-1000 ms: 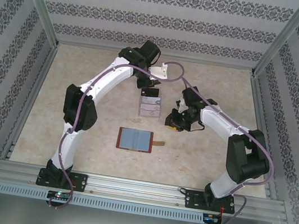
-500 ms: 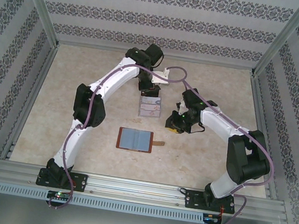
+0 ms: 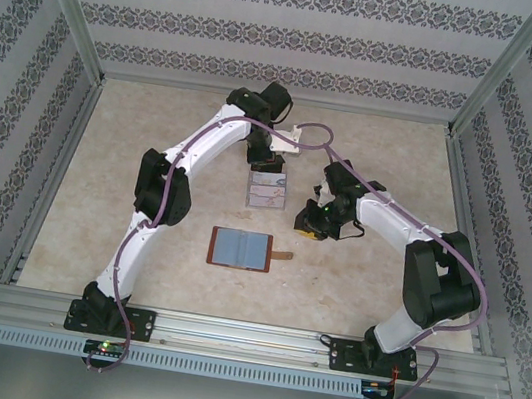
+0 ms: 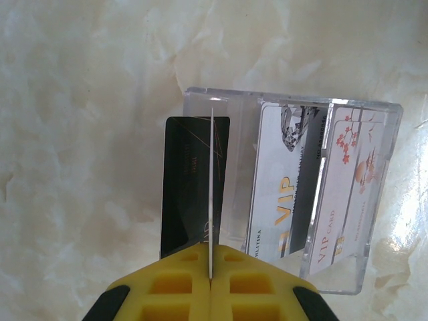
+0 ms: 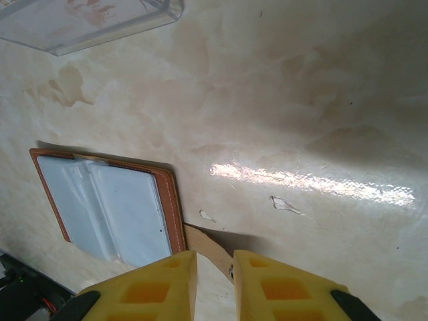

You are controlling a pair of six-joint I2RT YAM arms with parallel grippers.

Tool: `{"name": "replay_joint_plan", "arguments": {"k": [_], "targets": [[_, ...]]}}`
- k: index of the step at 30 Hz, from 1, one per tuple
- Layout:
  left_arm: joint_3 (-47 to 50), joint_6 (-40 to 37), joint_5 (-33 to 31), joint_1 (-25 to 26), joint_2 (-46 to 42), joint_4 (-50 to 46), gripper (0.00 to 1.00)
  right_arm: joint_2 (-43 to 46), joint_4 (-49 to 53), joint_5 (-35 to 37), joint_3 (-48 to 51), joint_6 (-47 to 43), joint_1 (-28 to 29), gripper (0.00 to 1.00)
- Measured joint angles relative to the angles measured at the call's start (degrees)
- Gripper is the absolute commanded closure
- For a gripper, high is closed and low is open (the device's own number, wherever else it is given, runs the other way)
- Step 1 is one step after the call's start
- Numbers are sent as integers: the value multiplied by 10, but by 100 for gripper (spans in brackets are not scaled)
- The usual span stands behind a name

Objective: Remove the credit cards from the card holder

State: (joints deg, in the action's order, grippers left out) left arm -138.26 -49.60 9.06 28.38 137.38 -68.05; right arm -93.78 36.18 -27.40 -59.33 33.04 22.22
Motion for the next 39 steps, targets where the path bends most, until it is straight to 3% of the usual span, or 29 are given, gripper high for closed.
{"name": "replay_joint_plan", "arguments": {"k": [7,21,27,32,39], "targets": [[0,-5,-13,0,2,-1,81,0,-2,0,2,0,0,76],[-1,0,-47,0,19,3,72,0,-4,0,7,0,0,76],[0,21,-45,-2,18,9,60,0,-4,0,6,-1,-3,73],[52,51,-38,-10,-20,44,49,0,-2,28,4,-11,-16,62],[224,101,-35,-21,-145,143,10,0,-2,92,-9,-44,-54,27]]}}
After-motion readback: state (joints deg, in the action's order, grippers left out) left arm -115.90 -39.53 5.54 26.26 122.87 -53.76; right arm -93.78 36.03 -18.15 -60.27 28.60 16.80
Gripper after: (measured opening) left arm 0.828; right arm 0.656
